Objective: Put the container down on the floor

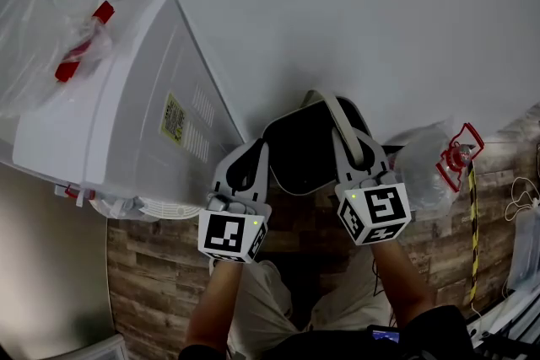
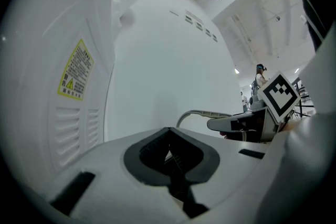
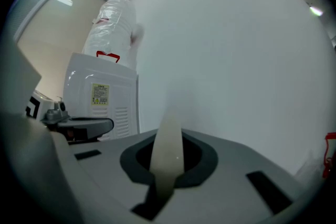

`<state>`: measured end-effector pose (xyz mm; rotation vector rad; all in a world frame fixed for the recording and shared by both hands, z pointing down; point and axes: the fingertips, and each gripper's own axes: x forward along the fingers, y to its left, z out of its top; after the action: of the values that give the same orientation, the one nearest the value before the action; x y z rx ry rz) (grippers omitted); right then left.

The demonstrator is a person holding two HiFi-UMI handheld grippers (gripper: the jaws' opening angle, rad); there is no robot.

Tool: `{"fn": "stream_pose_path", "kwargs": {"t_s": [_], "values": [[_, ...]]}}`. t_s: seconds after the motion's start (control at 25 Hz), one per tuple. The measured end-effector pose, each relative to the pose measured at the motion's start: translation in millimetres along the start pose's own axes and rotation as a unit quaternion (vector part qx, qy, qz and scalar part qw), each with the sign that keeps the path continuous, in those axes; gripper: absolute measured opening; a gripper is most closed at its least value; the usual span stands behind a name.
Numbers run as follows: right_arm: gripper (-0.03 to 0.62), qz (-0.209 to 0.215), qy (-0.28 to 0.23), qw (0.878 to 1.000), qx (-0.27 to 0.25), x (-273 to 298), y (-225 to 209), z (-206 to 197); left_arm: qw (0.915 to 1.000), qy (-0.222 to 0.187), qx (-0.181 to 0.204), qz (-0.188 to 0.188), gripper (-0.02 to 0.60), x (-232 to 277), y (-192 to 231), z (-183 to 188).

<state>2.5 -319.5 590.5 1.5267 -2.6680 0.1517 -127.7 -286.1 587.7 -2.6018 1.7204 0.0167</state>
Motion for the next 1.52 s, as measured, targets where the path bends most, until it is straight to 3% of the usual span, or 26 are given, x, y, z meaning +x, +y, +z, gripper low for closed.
{"fn": "stream_pose_path", "kwargs": {"t_s": [0.84,1.52], "values": [[0.031,0.005,0.012,1.0,-0.006,-1,-6,-82,0.9996,-0.001,0.005,0.03,0.017,-1,-13,-82],[0.031,-0.006,0.034,0.999,0.001,0,0,-125,0.999,0.001,0.015,0.041,0.017,-11,-20,-91]]}}
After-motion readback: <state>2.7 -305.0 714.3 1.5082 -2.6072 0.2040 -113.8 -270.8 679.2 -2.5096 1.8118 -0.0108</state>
